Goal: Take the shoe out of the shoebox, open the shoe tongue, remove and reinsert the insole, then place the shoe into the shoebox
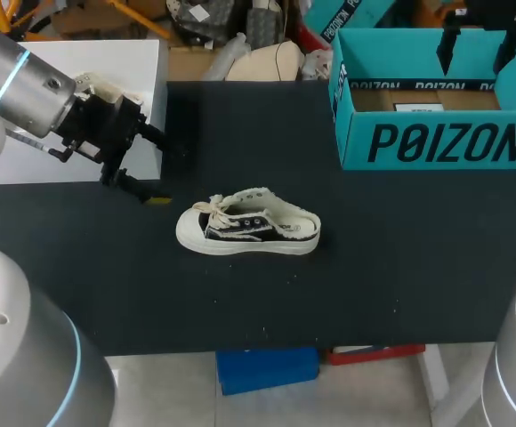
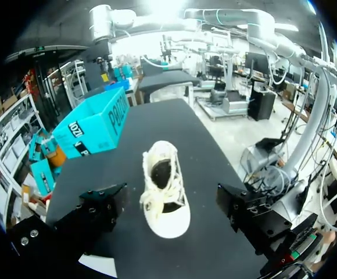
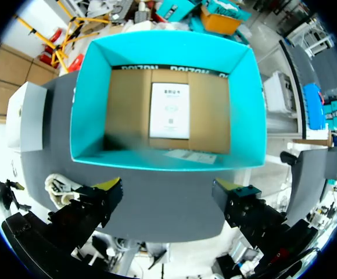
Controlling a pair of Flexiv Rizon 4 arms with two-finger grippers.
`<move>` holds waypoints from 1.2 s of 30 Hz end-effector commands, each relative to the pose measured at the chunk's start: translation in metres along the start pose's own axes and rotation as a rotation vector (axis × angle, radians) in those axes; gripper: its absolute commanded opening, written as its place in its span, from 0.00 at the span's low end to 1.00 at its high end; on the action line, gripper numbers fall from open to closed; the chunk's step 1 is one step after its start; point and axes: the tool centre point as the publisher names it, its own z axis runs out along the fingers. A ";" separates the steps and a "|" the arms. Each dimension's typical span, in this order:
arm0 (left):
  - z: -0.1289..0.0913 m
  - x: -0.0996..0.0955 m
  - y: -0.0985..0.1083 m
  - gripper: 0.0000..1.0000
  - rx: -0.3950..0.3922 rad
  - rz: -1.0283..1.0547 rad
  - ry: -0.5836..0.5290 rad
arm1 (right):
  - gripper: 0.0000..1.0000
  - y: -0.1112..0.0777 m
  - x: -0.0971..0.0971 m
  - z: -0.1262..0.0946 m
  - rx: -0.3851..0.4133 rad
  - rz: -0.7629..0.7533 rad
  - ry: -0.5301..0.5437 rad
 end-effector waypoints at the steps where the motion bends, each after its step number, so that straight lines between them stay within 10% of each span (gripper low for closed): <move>1: 0.001 0.000 0.000 1.00 -0.001 0.001 -0.002 | 1.00 0.000 0.000 0.000 0.000 0.000 0.000; 8: 0.001 0.000 0.000 1.00 -0.001 0.001 -0.002 | 1.00 0.000 0.000 0.000 0.000 0.000 0.000; 12: 0.001 0.000 0.000 1.00 -0.001 0.001 -0.002 | 1.00 0.003 0.076 -0.008 -0.018 -0.303 0.021; 17: 0.001 0.000 0.000 1.00 -0.001 0.001 -0.002 | 1.00 -0.045 0.165 -0.027 0.052 -0.434 0.052; 36: 0.001 0.000 0.000 1.00 -0.001 0.001 -0.002 | 1.00 -0.045 0.165 -0.027 0.052 -0.434 0.052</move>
